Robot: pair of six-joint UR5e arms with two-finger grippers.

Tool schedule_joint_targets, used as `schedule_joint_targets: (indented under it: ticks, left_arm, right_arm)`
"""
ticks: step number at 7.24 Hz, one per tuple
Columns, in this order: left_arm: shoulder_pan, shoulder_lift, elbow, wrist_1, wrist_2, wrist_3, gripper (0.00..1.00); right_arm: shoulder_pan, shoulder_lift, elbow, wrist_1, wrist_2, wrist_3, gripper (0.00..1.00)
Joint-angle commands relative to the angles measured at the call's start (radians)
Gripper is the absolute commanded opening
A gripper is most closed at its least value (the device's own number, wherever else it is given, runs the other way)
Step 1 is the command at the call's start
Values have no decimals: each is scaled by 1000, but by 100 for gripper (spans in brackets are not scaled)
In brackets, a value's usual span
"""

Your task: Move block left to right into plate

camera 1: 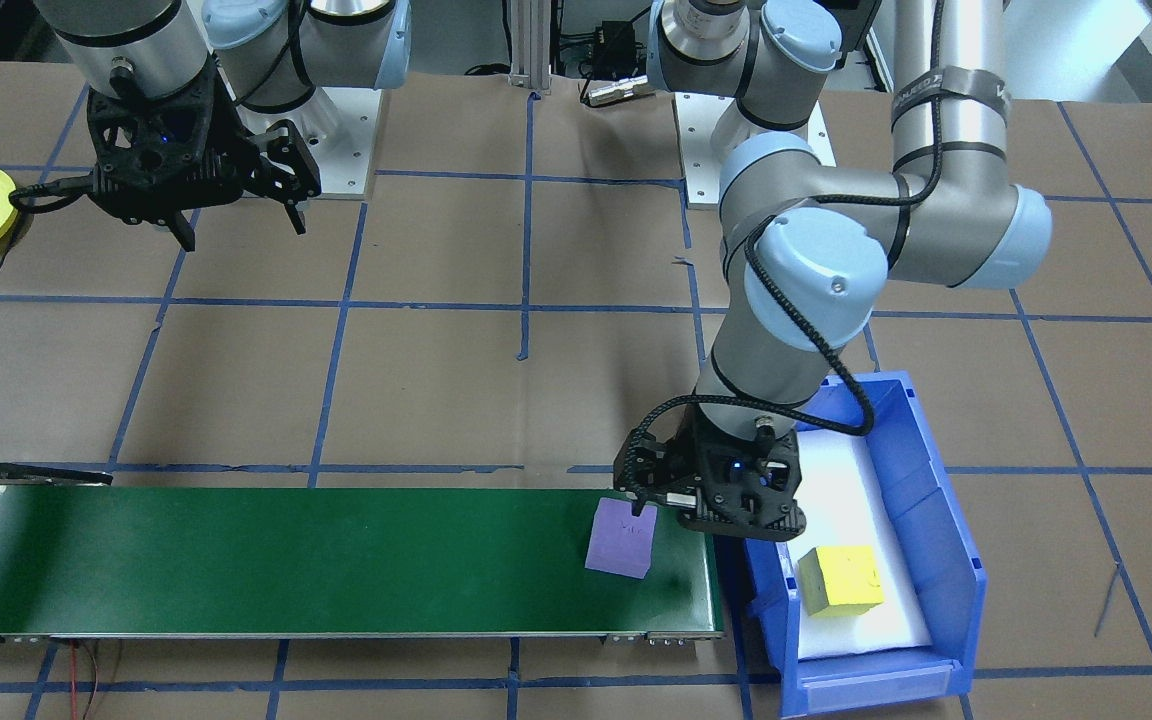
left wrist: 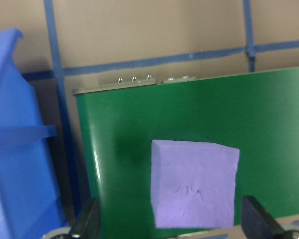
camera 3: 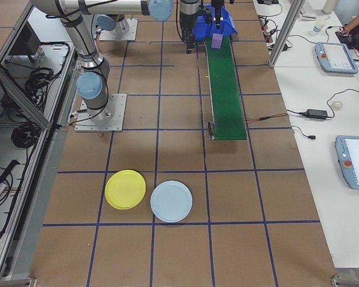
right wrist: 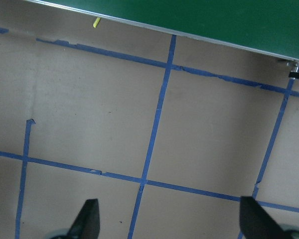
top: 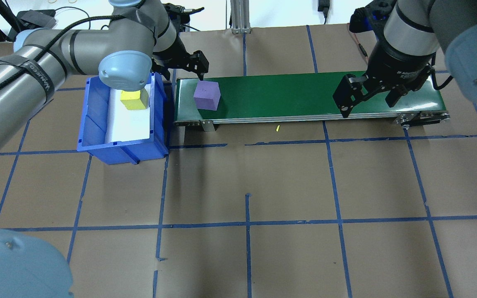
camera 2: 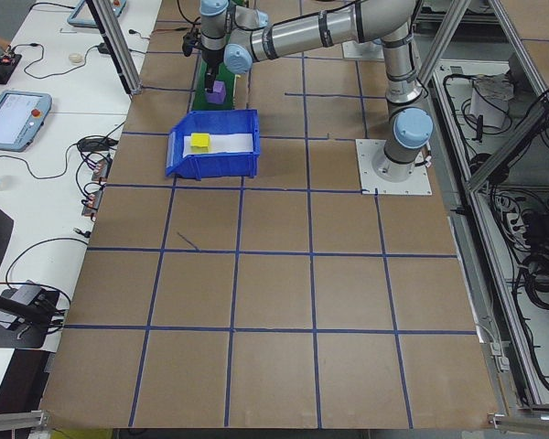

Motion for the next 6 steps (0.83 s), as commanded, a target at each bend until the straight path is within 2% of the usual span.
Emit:
schedule_joint_targets:
  ticks: [1,2,3,4,5,6]
  left_arm:
    - [134,20,32,-84,-1,6,100]
    - [194,-10,35,-83,-7,15,100]
    - [226,-55,44,-70,-4,76,100]
    - [257,-92,52,-69,1,195,100]
    - [265,-112,43,-66,-1,198,100]
    - [265,-139,41,-63,-1,192,100]
  right_arm:
    - [-21,129,-61,-183,87,-9,99]
    - [-24,209,-111,-201,159,-2,99]
    - [-24,260,-142,-236,175,9,99]
    - [-24,306,-144,-302,175,35,99]
    - [-24,337,-132,-314,184,134,99]
    - [-24,340,-113,-339,251,173,99]
